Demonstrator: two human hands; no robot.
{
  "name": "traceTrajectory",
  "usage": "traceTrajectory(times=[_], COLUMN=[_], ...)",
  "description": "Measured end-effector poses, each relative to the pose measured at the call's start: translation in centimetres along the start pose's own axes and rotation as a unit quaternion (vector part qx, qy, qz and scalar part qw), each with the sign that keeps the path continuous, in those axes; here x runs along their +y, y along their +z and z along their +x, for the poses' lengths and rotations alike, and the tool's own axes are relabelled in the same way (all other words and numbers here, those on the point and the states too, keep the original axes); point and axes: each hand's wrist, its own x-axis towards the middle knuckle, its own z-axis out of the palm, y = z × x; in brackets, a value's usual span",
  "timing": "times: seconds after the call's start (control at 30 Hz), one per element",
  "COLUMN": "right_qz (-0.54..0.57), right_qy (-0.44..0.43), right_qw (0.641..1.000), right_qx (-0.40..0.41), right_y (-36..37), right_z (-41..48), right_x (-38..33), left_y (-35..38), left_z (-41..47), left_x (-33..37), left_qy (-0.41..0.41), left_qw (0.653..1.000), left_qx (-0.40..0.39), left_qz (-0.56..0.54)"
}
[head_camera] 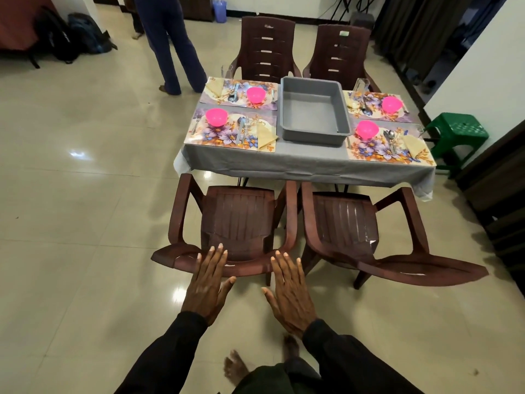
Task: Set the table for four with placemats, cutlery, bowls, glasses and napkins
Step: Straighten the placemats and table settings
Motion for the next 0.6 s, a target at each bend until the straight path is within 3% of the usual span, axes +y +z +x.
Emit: traceTrajectory(times=[0.6], right_qz=[0.059], right_qy=[-0.048], right_qw=[0.997], right_qx=[0.029], right_y=[-3.9], right_z=[-4.7], right_x=[10.4], left_y=[3.0], left_z=[-0.4], left_x=[14.0], left_qy=[-0.03], left_qw=[0.999], left_qx=[-0.03], left_qz=[-0.013])
